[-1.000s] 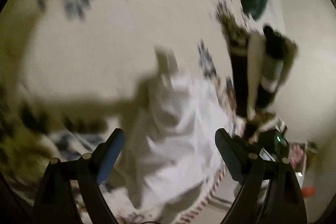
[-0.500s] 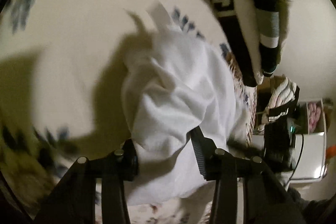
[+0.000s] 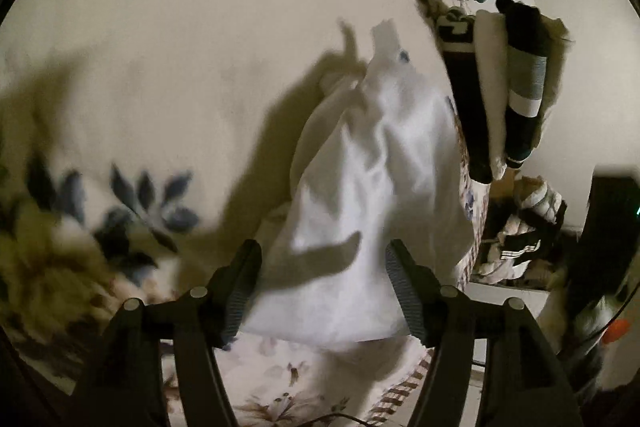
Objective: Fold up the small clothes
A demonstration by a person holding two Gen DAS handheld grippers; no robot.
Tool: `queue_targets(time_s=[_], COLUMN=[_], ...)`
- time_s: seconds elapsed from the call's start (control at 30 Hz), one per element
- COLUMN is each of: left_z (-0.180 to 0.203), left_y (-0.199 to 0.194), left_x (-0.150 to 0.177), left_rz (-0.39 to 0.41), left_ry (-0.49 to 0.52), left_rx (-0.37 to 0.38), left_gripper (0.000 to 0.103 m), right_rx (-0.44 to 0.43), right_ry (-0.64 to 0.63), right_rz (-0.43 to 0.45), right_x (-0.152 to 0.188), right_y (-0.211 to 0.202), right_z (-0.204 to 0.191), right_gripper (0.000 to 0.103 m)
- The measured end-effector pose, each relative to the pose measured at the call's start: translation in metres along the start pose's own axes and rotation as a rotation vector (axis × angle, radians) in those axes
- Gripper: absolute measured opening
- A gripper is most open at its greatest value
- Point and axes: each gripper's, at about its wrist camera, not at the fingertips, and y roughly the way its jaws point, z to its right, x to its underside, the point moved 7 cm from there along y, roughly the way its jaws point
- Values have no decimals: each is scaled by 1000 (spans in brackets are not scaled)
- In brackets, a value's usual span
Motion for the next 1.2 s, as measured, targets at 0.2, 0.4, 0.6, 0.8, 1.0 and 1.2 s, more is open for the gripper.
queue_targets(time_s=[0.2,0.4,0.6,0.8,1.0,1.2], left_z=[-4,-17,-17,-18,-15,-10], left_y=[6,6,7,3,2,5], left_x=[0,1,-4,-5,-8,-10], left_rz=[39,33,19,6,0,-6], left_ry=[0,-17,-37,-36,-25,-7], left_rx=[20,55,82,92,92,78], left_gripper=[62,62,62,62,62,62], right_rx=[-115,-73,-18,-84,34,127], right_ry=[-103,-101,-14,-1,-49,53], right_rz=[-218,-224,-230,-259,-346,-359], right_x=[-62,-87,-94,-86,-42,-14], right_y=[82,112,120,96,73,76], right_z=[-67,-82,-54,-46,-4,46], right_gripper=[53,5,5,44,45,45])
